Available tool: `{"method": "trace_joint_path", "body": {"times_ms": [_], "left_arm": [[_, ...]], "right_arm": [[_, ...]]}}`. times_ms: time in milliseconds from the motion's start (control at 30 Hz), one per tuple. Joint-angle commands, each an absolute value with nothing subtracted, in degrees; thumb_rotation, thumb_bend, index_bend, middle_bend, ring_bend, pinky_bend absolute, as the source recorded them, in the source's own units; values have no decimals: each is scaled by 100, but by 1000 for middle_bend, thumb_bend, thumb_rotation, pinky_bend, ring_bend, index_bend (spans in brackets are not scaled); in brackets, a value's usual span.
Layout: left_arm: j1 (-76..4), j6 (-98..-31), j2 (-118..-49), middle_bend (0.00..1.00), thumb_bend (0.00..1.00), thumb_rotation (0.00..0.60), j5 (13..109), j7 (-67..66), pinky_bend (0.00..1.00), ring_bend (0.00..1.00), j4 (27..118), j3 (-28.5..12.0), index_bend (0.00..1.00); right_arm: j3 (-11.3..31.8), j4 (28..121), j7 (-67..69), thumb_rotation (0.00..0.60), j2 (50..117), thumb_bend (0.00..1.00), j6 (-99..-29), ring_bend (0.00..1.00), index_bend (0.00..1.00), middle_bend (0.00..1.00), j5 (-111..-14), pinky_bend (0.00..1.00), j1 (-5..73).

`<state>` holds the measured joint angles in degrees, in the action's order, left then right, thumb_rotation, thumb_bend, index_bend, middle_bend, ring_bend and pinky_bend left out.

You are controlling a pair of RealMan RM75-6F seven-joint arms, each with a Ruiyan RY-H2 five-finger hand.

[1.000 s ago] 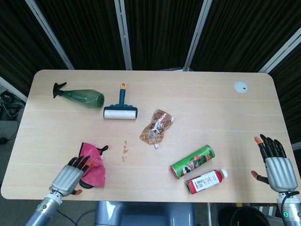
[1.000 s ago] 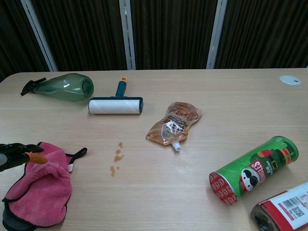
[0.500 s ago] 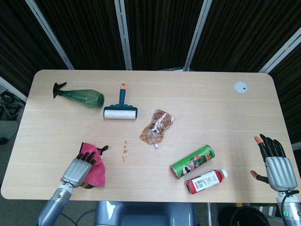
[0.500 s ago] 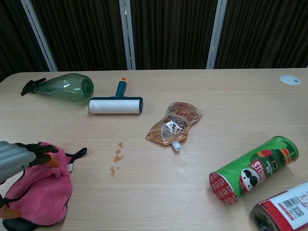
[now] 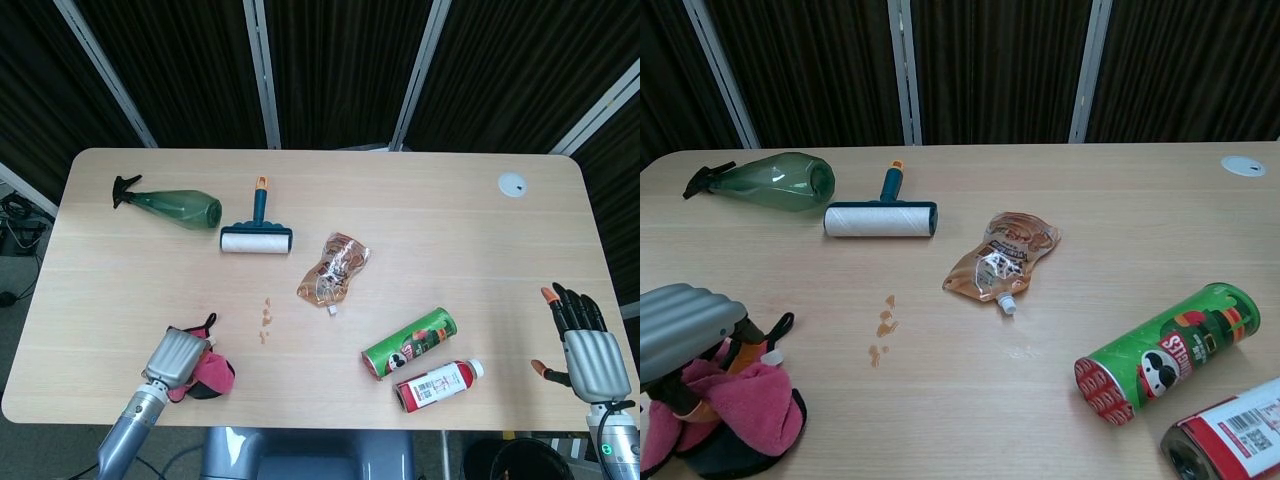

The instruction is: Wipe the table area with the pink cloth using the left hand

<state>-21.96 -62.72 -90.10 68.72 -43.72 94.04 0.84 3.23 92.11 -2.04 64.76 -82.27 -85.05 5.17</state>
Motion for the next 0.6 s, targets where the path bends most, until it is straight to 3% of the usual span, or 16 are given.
{"method": "trace_joint_path", "body": {"times_ms": [33, 300, 600], "left_arm": [[-2330, -6278, -9027, 656, 500, 600, 6930, -4373, 572, 581, 9380, -40, 855], [-2876, -6056, -9304, 657, 500, 600, 6748, -4418, 572, 582, 9292, -642, 857], [-3880, -5682, -10530, 655, 500, 600, 6516, -4889, 572, 582, 8365, -1157, 854]], "right_arm": [[319, 9226, -211, 600, 6474, 56, -8239, 0, 0, 0, -8513, 52, 511], [318, 9256, -192, 600, 6461, 57, -8208, 0, 0, 0, -8467, 52, 509], [319, 9281, -85, 600, 6429, 57, -8196, 0, 0, 0, -8447, 52, 502]]}}
